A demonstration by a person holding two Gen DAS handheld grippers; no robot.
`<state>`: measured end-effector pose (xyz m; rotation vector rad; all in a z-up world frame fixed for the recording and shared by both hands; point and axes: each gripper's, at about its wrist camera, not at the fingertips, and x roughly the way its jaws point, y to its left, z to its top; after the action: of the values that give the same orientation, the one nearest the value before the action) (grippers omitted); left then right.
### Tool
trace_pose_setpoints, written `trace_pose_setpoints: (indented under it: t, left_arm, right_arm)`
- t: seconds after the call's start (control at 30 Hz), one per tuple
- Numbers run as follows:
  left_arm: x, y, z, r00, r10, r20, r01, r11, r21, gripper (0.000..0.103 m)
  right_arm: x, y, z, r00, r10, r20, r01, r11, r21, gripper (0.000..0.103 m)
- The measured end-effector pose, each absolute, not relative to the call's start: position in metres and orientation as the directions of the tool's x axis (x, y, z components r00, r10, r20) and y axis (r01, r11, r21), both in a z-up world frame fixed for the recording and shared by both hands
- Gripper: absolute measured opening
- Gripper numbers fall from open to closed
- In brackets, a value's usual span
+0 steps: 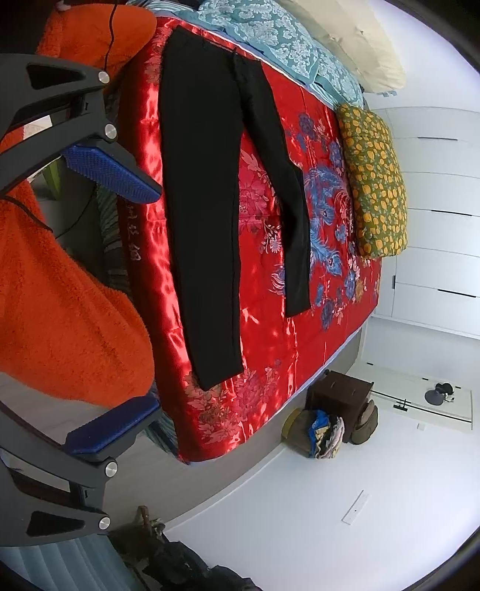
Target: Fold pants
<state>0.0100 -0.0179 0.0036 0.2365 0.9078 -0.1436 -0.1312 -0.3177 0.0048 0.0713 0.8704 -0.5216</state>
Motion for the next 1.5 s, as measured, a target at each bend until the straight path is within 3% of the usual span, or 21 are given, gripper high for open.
trace_pose_setpoints:
  t: [1.5]
  left_arm:
    - [-0.031,0.024,0.011,0.651,0.014,-0.759,0.154,0.977,0.15,0.102]
  right_arm:
    - [-0.144,-0.253,0.02,0.634,-0.342,-0.693,0.289,0.937,-0.197,0.103]
